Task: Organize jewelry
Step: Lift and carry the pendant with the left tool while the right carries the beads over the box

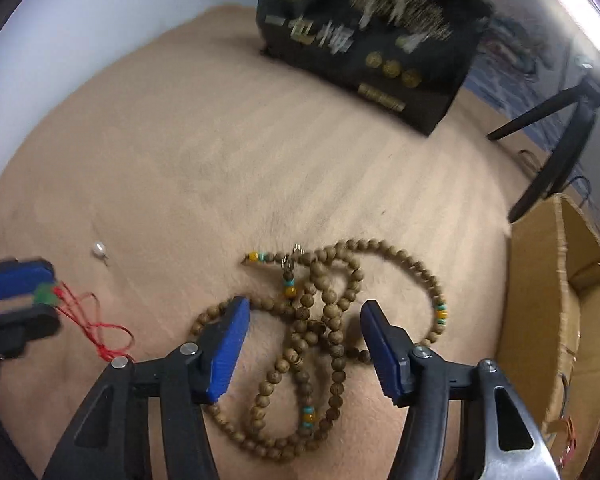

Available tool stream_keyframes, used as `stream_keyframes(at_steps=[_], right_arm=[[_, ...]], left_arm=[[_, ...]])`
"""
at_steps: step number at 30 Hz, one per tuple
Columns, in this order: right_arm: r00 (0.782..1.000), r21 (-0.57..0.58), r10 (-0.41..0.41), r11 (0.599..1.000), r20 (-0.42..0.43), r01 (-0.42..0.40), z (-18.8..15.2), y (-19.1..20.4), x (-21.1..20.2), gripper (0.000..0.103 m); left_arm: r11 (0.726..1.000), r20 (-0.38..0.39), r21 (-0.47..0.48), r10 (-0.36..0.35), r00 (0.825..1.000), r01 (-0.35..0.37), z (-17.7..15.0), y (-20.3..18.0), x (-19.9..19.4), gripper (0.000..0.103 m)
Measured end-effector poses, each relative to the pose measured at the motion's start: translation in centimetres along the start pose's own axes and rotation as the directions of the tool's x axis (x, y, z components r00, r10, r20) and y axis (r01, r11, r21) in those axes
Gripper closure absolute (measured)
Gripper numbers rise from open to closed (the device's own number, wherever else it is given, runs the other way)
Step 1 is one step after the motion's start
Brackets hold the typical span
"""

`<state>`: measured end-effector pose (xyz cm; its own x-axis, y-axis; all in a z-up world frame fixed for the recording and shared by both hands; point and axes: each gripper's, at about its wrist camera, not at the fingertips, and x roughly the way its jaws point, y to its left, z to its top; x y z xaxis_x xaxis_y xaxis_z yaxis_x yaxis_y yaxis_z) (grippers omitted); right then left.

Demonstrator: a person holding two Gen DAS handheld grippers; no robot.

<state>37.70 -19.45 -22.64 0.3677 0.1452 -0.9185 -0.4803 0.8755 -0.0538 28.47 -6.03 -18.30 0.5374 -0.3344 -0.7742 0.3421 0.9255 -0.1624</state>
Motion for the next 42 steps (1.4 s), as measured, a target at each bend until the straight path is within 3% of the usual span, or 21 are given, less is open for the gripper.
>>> stream_keyframes(at_steps=[2,4,6,7,13,28,42], right_arm=[[0.999,0.021,0.033,0.999,0.008,-0.033,-0.2,-0.6,0.0,0.045],[0.998,0.039,0.059,0.997,0.017,-0.06,-0.5,-1.1,0.0,0.06],[0.999,0.043,0.052,0.998,0.012,-0.053,-0.6,-1.4,-0.3,0.09],[0.999,0.043,0.046,0.998,0.008,-0.046,-0.5,-1.4,-0.3,0.094],[0.997,0.101,0.036,0.994,0.069,-0.043,-1.1,-1.8,-2.8,0.095],[0.96,0.155,0.028,0.985,0.278,-0.074,-2.6,-4.8,-15.2,0.095],[0.929,0.257,-0.079,0.966,0.362,-0.018,-7.1,-12.1,-22.2,0.095]], left_arm=[[1.0,-0.004,-0.006,0.001,1.0,-0.001,0.0,0.2,0.1,0.086],[1.0,-0.005,-0.008,0.003,1.0,-0.003,-0.1,0.4,0.2,0.086],[1.0,-0.002,-0.012,0.005,1.0,-0.005,-0.1,0.3,0.1,0.086],[1.0,0.001,-0.014,0.005,1.0,-0.005,0.0,0.3,0.0,0.086],[1.0,0.032,-0.016,0.003,0.999,-0.003,0.4,-0.1,-1.8,0.086],[0.999,0.141,0.033,-0.048,0.989,0.043,3.4,-4.8,-7.5,0.086],[0.99,0.178,0.064,-0.134,0.975,0.125,8.9,-10.1,-6.6,0.086]])
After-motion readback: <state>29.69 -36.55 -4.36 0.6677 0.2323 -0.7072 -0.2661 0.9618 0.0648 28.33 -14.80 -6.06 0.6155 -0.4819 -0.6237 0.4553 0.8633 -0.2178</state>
